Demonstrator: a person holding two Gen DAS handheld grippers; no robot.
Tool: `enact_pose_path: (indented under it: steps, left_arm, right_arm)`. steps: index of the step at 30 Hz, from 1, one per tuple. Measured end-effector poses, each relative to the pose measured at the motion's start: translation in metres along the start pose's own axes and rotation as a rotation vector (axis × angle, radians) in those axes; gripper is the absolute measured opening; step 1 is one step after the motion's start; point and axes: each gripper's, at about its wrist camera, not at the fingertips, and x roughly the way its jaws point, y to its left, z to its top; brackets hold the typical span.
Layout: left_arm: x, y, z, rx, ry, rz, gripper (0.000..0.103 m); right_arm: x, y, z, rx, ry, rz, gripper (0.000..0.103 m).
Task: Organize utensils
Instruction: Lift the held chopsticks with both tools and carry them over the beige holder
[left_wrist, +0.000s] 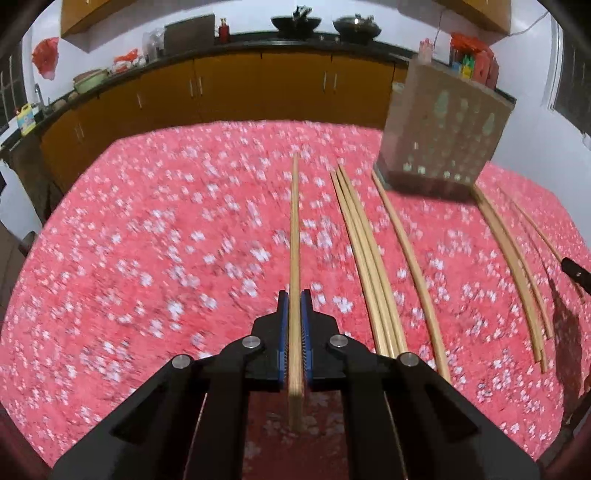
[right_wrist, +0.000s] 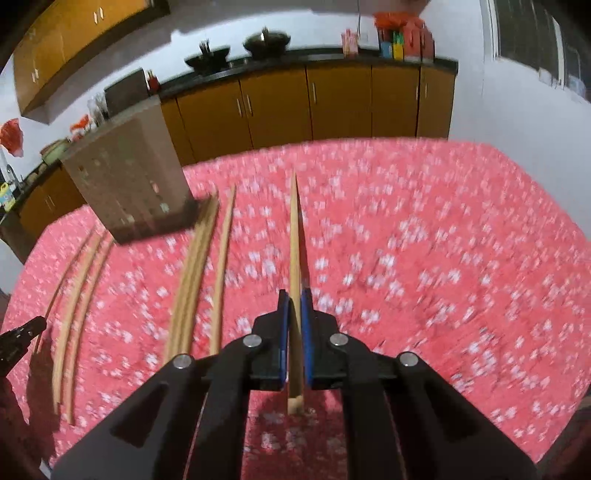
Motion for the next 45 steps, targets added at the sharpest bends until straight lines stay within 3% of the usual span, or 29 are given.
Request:
enact_pose_path:
  steps: [14, 27, 32, 36, 41, 45]
  left_arm:
    - [-0.071, 0.019, 0.048, -0.078, -0.240, -0.021, 0.007]
    - [-0.086, 0.025, 0.088, -0.084, -0.327, -0.002, 0.007]
    - [-0.107, 0.021, 0.120, -0.065, -0.409, 0.019, 0.007]
    - [-0.136, 0.009, 0.149, -0.060, -0.500, -0.009, 0.007]
    - [-0.168, -0.010, 0.175, -0.083, -0.623, -0.059, 0.007]
    - [-0.183, -0.028, 0.188, -0.117, -0.722, -0.104, 0.007]
  right_arm:
    - [-0.073, -0.012, 0.044, 0.028, -0.249, 0.021, 0.008]
    - [-0.093, -0.006, 0.086, 0.018, -0.372, 0.024, 0.008]
    - [-0.126, 0.003, 0.128, 0.023, -0.491, 0.088, 0.008]
    - [-0.152, 0.018, 0.153, 0.011, -0.568, 0.174, 0.008]
    - [-0.163, 0.035, 0.166, -0.015, -0.568, 0.280, 0.008]
    - [-0.157, 0.048, 0.170, -0.039, -0.536, 0.312, 0.008]
